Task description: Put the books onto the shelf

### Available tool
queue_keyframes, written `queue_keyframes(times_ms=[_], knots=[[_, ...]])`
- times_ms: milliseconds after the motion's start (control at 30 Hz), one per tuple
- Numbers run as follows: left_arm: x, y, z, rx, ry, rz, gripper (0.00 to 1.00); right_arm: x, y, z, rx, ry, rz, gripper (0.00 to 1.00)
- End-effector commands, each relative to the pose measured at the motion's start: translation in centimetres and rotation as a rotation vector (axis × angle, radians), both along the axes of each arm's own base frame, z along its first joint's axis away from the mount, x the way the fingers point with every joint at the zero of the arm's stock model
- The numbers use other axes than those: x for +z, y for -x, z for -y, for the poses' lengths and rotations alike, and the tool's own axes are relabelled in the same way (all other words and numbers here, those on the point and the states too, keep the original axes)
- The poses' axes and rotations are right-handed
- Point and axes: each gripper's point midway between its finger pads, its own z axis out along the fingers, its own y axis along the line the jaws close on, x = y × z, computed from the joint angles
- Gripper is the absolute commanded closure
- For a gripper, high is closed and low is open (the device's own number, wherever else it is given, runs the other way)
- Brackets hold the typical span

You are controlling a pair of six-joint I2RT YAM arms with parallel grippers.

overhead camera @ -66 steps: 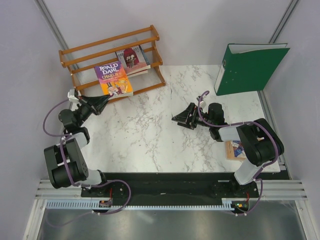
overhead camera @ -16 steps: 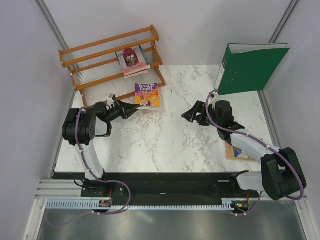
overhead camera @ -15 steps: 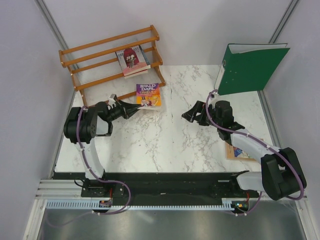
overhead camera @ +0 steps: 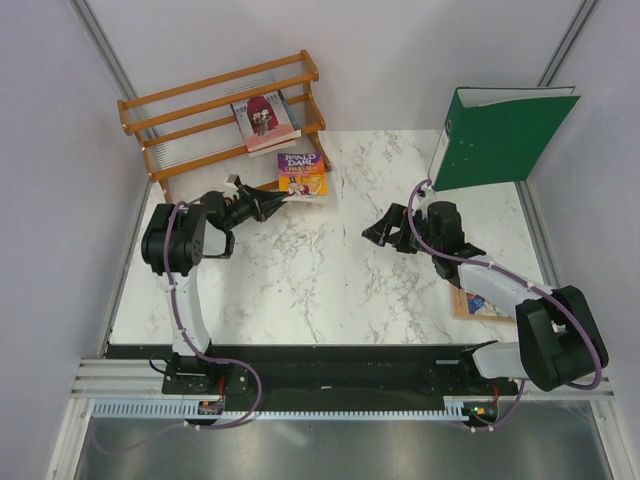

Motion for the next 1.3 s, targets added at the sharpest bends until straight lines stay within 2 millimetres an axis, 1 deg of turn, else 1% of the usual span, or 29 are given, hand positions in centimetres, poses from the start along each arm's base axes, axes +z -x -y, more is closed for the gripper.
queue_keyframes(times_ms=[0, 100, 333, 433, 467, 533, 567, 600, 667, 700, 767, 800, 867, 900, 933, 1167, 1267], knots=[[5.6, -1.8, -1.1, 0.093, 0.063, 0.309, 0.98, 1.0, -0.7, -0.3, 0.013, -0.020, 0.045, 0.02], [6.0, -2.5, -1.5, 0.132, 0.080, 0.318, 0.98, 0.7, -0.7, -0.5, 0.021, -0.022, 0.035, 0.02], [7.0, -3.8, -1.8, 0.163, 0.096, 0.355, 0.98, 0.5, -0.7, -0.5, 0.025, -0.024, 0.028, 0.02], [7.9, -4.6, -1.8, 0.165, 0.104, 0.382, 0.98, 0.4, -0.7, -0.6, 0.028, -0.027, 0.027, 0.02], [7.7, -5.0, -1.8, 0.166, 0.101, 0.370, 0.98, 0.4, -0.7, -0.6, 0.028, -0.027, 0.028, 0.02], [7.9, -5.8, -1.8, 0.171, 0.099, 0.372, 0.98, 0.2, -0.7, -0.7, 0.033, -0.030, 0.023, 0.02], [7.4, -6.2, -1.8, 0.175, 0.097, 0.351, 0.98, 0.1, -0.7, -0.7, 0.032, -0.030, 0.020, 0.02], [7.8, -6.6, -1.8, 0.178, 0.100, 0.360, 0.98, 0.0, -0.6, -0.7, 0.035, -0.030, 0.016, 0.02], [7.8, -7.3, -1.8, 0.176, 0.099, 0.355, 0.98, -0.1, -0.6, -0.7, 0.036, -0.029, 0.016, 0.02], [7.2, -7.7, -1.8, 0.182, 0.097, 0.333, 0.98, 0.0, -0.7, -0.8, 0.035, -0.031, 0.018, 0.02], [7.1, -8.2, -1.9, 0.189, 0.099, 0.324, 0.98, 0.0, -0.6, -0.8, 0.037, -0.030, 0.017, 0.02], [6.6, -8.6, -2.0, 0.195, 0.100, 0.299, 0.98, -0.1, -0.6, -0.8, 0.037, -0.029, 0.014, 0.02], [6.3, -9.0, -1.9, 0.199, 0.099, 0.278, 0.98, 0.0, -0.6, -0.8, 0.038, -0.029, 0.016, 0.02], [6.0, -9.1, -1.9, 0.199, 0.086, 0.273, 0.98, 0.0, -0.6, -0.8, 0.039, -0.029, 0.016, 0.02], [5.3, -9.5, -1.9, 0.205, 0.078, 0.239, 0.98, 0.0, -0.6, -0.8, 0.039, -0.029, 0.016, 0.02], [4.3, -10.6, -1.7, 0.243, 0.068, 0.184, 0.98, 0.0, -0.6, -0.7, 0.038, -0.027, 0.014, 0.02], [3.4, -11.1, -1.6, 0.250, 0.046, 0.135, 0.98, 0.0, -0.6, -0.7, 0.038, -0.027, 0.013, 0.02]])
